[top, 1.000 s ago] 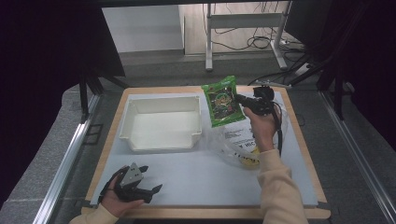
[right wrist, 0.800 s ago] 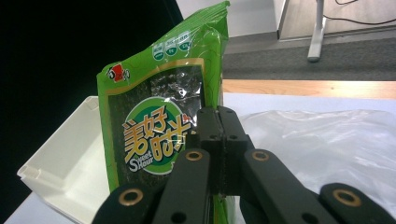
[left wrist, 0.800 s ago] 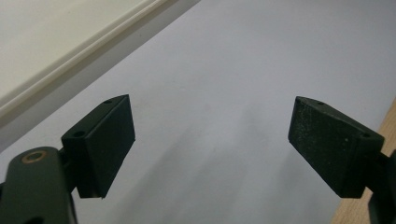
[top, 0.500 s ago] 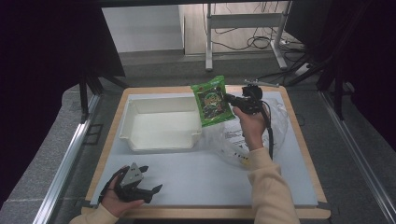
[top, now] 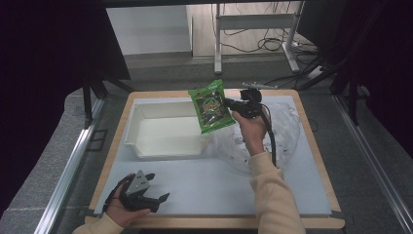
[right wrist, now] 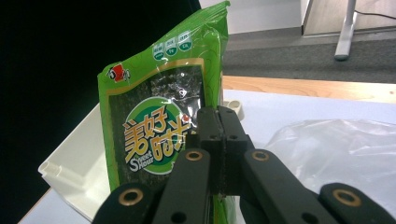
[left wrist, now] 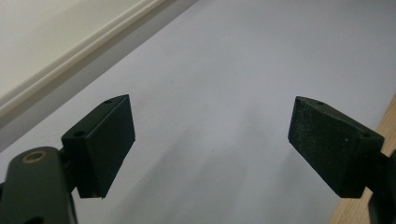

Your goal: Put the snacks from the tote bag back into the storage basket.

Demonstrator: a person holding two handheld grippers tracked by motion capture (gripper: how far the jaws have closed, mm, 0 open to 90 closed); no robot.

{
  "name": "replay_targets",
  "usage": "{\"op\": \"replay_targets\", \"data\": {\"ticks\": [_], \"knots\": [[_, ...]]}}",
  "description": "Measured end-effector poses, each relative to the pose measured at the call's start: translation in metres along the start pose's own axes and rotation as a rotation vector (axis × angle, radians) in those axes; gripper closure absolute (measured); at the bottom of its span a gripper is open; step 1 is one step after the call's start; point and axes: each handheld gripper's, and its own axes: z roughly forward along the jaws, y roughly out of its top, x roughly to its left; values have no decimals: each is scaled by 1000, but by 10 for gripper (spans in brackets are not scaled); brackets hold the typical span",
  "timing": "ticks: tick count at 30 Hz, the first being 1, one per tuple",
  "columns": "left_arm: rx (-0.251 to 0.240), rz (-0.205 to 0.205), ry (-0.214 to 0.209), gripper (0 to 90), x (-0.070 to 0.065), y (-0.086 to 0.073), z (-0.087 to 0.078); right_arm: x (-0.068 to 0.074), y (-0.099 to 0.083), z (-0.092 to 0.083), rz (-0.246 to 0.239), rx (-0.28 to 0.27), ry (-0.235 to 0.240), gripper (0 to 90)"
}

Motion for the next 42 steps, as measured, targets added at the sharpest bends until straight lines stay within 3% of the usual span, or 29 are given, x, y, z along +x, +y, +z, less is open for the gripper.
{"op": "replay_targets", "data": {"ticks": [42], "knots": [[2, -2, 2, 146, 0, 0, 0, 31, -10, 45, -19, 54, 58, 899]]}}
